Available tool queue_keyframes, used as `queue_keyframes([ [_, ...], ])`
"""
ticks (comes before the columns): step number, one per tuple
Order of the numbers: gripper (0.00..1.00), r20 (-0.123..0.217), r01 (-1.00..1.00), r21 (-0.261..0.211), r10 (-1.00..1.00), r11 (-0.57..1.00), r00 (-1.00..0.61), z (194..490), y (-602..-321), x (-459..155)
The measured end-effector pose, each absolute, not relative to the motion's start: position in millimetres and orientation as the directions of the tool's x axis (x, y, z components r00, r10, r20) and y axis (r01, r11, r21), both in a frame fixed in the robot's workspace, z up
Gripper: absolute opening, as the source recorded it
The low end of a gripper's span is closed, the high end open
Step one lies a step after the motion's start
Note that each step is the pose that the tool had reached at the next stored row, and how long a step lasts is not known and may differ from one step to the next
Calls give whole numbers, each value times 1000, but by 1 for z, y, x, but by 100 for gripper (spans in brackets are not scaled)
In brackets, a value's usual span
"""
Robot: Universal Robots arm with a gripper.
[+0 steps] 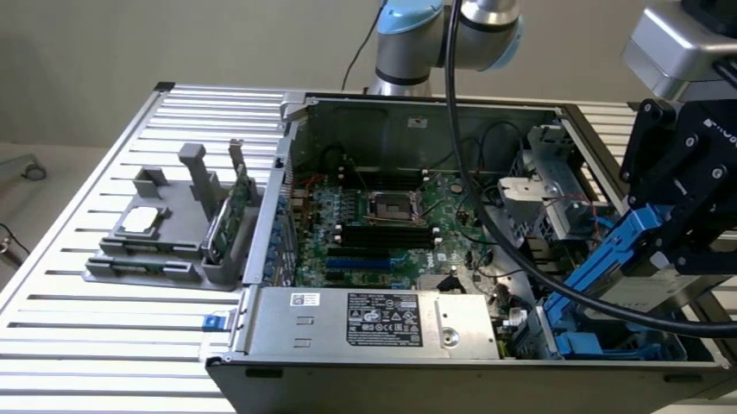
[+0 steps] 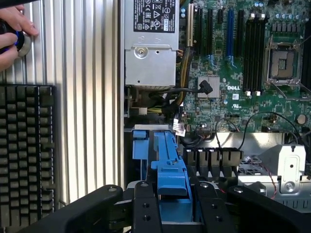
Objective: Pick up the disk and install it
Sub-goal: 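Insert the disk into the insertion slot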
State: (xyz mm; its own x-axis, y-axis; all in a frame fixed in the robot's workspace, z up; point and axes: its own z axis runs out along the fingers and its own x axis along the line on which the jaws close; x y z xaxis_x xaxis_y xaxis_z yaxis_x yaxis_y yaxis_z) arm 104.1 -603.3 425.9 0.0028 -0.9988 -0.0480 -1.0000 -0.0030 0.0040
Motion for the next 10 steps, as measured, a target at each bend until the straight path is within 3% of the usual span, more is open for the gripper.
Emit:
queue_keyframes([
  [10, 33, -48, -1000, 4, -999, -3, 3, 421, -603, 104],
])
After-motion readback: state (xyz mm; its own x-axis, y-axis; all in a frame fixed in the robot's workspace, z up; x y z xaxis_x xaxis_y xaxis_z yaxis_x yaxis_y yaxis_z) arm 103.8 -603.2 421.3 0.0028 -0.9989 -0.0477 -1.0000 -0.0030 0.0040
